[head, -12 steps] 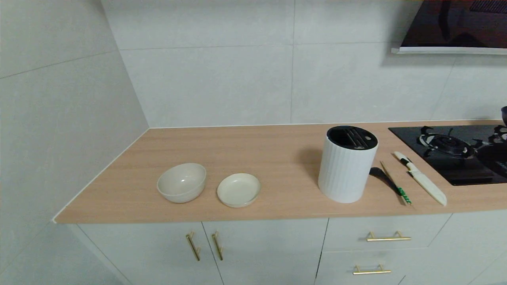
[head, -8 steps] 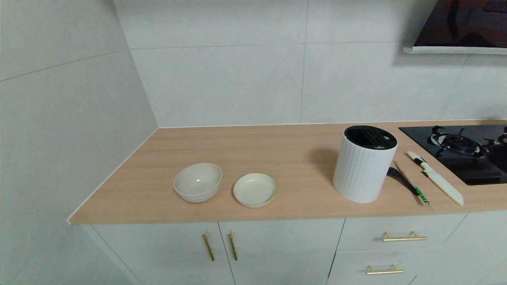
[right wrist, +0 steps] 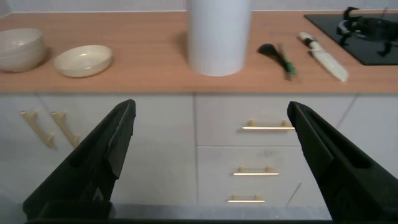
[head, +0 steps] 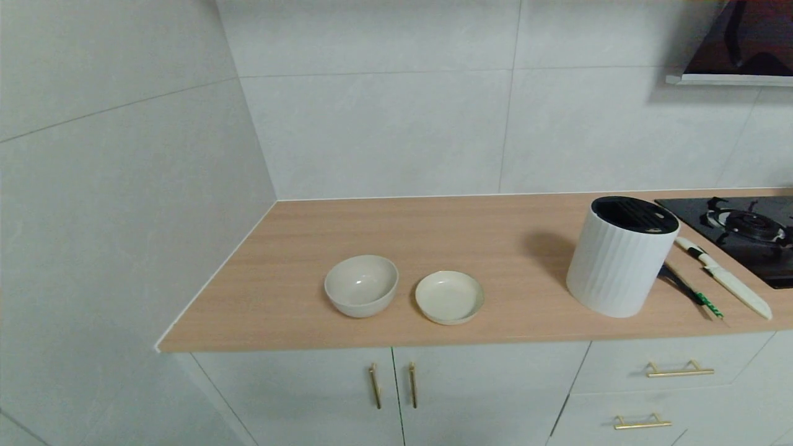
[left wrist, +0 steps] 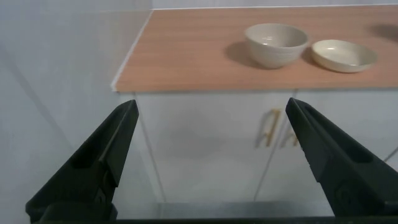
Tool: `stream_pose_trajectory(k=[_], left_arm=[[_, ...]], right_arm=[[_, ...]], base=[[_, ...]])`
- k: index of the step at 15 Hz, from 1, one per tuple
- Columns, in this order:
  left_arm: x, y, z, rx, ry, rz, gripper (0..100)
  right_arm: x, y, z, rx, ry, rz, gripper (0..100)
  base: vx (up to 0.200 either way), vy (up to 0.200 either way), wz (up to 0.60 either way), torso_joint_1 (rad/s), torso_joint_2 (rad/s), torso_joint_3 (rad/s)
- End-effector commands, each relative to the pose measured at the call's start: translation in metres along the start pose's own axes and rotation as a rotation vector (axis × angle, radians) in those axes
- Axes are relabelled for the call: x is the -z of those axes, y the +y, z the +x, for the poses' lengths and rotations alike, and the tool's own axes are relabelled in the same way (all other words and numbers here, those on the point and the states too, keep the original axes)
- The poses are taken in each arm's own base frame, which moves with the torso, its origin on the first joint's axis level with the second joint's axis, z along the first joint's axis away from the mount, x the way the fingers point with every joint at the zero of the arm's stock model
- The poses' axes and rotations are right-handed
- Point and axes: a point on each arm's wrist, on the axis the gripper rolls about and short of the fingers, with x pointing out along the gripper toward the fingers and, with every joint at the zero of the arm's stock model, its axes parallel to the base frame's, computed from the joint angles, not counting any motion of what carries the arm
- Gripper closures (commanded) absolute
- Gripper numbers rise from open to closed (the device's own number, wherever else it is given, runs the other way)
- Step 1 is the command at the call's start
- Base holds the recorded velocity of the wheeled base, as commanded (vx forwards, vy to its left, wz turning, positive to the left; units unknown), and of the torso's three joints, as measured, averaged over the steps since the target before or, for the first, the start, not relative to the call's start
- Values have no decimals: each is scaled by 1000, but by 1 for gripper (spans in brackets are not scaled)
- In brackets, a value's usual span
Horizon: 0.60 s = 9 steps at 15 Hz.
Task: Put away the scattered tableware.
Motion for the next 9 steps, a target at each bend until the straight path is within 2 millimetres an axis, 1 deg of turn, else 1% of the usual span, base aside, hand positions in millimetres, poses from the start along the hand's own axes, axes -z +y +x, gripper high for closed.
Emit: stream_pose_trajectory(k=[1,4,9], left_arm=[[0,0,0,-1,0,0,0],[0,0,0,-1,0,0,0],[0,0,0,-1,0,0,0]], right_arm=[[0,0,0,0,0,-2,0],[0,0,0,-1,0,-2,0],[0,0,0,0,0,0,0]], base=[[0,200,0,-2,7,7],[0,200,0,4,2,-1],[0,0,0,0,0,0]])
